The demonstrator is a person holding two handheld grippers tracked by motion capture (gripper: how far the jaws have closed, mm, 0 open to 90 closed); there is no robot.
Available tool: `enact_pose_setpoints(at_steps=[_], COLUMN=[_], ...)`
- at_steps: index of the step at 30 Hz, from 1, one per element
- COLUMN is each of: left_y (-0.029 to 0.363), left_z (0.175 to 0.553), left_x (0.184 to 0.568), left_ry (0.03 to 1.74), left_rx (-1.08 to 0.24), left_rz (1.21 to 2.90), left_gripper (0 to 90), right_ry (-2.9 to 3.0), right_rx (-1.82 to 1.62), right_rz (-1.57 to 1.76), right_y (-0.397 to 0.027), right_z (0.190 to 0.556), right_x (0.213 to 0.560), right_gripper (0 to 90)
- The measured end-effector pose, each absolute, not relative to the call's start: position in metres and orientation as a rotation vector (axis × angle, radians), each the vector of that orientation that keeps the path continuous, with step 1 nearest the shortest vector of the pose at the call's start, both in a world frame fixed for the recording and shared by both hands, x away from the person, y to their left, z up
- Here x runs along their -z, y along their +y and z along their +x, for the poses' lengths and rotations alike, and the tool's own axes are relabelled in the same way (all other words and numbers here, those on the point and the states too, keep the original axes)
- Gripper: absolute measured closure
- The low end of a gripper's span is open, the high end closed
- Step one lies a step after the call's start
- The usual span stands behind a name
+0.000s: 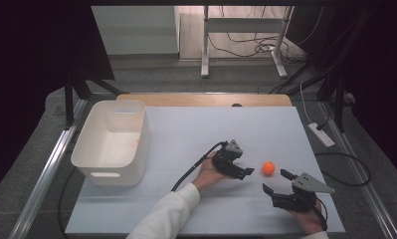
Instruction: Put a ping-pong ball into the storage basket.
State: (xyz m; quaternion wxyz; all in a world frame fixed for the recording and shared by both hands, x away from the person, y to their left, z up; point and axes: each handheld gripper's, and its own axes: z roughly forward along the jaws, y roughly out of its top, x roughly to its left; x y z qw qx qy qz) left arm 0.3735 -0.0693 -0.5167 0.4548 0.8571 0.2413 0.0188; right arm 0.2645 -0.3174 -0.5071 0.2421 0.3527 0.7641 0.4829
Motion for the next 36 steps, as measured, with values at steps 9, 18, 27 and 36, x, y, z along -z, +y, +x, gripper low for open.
enact_pose_setpoints(at_steps=[9,18,27,36], left_y=[-0.075,-0.08,-0.089,-0.1], left_z=[0.373,0.376,0.379,0.38], left_x=[0.516,0.514,0.516,0.516], left_ry=[0.592,0.58,0.565,0.558], left_rx=[-0.039,-0.042,-0.03,-0.011], left_rz=[2.112,2.115,2.132,2.135], left_gripper=[23.0,23.1,23.0,23.0], right_ry=[2.089,2.085,2.082,2.075], right_rx=[-1.318,-1.32,-1.321,-1.33], right_rz=[0.965,0.967,0.969,0.974], right_y=[-0.317,-0.317,-0.317,-0.319], right_z=[0.264,0.264,0.265,0.264], right_x=[0.506,0.506,0.506,0.505], right_gripper=[14.6,14.6,14.6,14.6])
